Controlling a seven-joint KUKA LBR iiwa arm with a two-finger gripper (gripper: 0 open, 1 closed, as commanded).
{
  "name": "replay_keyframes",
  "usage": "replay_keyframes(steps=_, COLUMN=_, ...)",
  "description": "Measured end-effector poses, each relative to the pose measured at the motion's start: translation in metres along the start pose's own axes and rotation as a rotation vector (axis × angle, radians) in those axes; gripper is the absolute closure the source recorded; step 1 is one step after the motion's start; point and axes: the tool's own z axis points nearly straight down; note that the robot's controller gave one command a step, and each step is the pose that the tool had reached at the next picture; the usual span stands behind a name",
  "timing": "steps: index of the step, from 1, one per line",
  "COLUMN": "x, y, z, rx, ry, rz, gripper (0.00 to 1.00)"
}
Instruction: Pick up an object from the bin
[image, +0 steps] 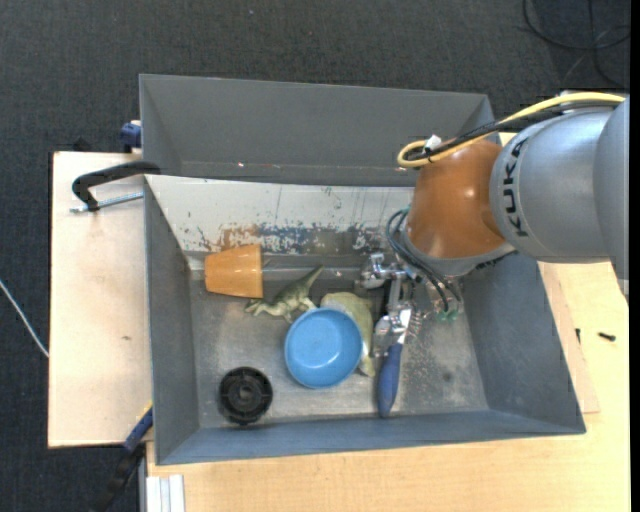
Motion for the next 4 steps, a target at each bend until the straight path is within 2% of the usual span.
replay_keyframes(steps=1, x=-0.022, y=0.055, z=0.000, rx=0.005, ry=-0.004, rz=0.175, gripper=0.00)
replay_keyframes(steps=2, x=-0.023, y=0.055, z=-0.001, rx=0.003, ry=-0.007, rz=0.175, gripper=1.00)
replay_keyframes(steps=3, x=-0.026, y=0.054, z=-0.080, rx=0.003, ry=-0.016, rz=0.165, gripper=1.00)
replay_keyframes(steps=4, x=-0.029, y=0.064, z=-0.123, rx=0.002, ry=-0.013, rz=0.108, gripper=1.00)
